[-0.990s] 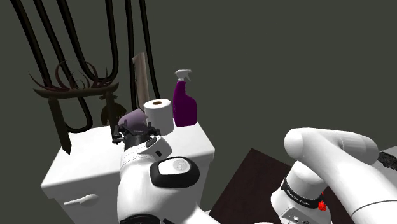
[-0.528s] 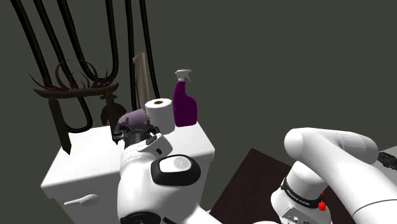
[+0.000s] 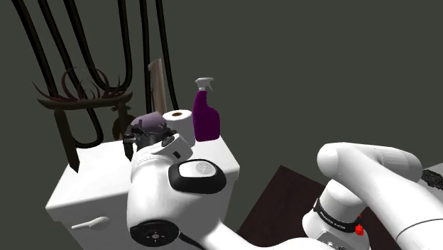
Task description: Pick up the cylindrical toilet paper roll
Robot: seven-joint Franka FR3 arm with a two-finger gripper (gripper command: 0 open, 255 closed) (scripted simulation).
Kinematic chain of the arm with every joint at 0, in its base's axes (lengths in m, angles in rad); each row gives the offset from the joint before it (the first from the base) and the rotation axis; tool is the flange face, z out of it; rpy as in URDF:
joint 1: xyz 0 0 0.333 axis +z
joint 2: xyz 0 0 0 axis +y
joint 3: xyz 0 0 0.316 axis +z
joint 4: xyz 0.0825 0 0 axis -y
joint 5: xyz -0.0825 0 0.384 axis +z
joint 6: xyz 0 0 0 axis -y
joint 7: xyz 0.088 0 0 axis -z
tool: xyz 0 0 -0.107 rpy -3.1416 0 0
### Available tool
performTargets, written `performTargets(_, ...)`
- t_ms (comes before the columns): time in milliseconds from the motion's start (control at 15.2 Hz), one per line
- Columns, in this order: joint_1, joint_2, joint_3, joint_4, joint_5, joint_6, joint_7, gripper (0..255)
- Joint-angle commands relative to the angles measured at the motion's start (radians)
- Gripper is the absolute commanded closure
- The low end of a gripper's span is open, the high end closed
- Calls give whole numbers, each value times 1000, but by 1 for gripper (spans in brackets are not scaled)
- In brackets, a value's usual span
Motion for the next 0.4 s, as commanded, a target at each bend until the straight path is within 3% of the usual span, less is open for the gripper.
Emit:
performTargets(0,-1,10,-17,5,-6,-4,-15,255)
performTargets(330,-3,27,-44,9,-15,-6,-38,255)
